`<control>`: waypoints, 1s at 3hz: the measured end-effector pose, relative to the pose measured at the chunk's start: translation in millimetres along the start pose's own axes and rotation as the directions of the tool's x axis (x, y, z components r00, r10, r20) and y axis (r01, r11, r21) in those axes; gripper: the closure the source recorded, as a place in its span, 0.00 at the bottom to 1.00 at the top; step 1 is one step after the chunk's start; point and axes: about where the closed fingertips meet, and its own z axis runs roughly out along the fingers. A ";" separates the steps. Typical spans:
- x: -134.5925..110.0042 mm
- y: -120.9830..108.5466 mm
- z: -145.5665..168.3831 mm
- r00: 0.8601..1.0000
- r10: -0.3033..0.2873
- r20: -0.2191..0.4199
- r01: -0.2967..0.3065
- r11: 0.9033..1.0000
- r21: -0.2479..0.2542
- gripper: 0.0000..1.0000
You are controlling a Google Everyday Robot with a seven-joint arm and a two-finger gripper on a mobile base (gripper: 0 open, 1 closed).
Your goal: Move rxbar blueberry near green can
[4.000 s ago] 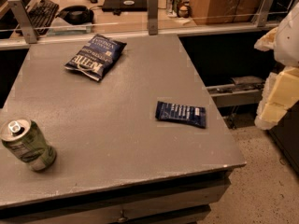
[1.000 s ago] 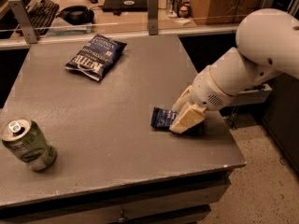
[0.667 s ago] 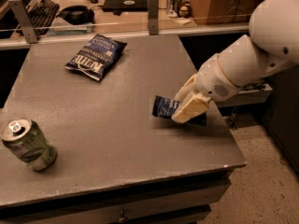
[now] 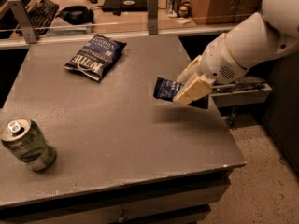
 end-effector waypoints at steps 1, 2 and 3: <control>-4.0 -0.4 2.0 1.000 -0.005 0.003 0.005 1.000 0.004 1.00; -42.5 12.0 26.3 0.996 -0.057 0.071 0.059 0.998 -0.019 1.00; -90.4 34.3 52.3 0.981 -0.117 0.157 0.127 0.990 -0.054 1.00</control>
Offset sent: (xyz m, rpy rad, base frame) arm -0.0005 0.1285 0.0068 0.1473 -0.0798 0.1806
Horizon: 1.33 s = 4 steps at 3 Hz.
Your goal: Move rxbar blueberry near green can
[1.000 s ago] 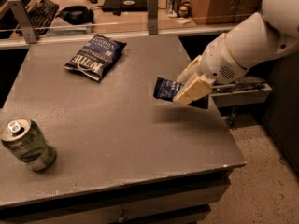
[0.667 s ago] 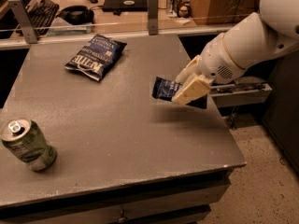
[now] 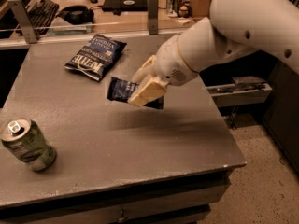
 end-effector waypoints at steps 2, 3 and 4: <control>-36.9 41.8 61.9 0.996 -0.039 0.085 0.051 0.987 -0.149 1.00; -35.7 56.4 79.0 0.995 -0.027 0.094 0.045 0.978 -0.202 1.00; -43.8 72.8 92.4 0.993 -0.017 0.115 0.046 0.965 -0.258 0.82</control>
Offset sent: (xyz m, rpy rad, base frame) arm -0.0435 0.0981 -0.0545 0.0854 0.1494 0.2159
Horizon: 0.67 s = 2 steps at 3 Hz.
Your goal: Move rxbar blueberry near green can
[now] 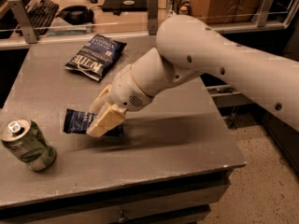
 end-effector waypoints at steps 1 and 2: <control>-8.2 9.6 13.5 1.000 -0.001 0.021 0.002 0.999 -0.041 0.59; -11.6 18.0 22.6 0.999 0.004 0.034 -0.001 0.998 -0.069 0.36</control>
Offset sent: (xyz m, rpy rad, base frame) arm -0.0278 0.0302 -0.0135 0.0433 0.0828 0.0688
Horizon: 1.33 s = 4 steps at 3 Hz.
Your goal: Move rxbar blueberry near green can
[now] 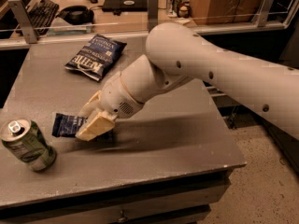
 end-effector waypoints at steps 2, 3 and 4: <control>-0.7 6.4 5.1 1.000 0.008 0.018 -0.008 1.000 -0.012 0.00; 8.3 -1.7 -17.6 0.999 0.030 0.036 -0.031 0.999 0.036 0.00; 38.8 -24.8 -87.5 0.982 0.043 0.183 -0.074 0.984 0.164 0.00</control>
Offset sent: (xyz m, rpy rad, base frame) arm -0.0051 -0.0010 -0.0045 0.0286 0.0250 -0.0083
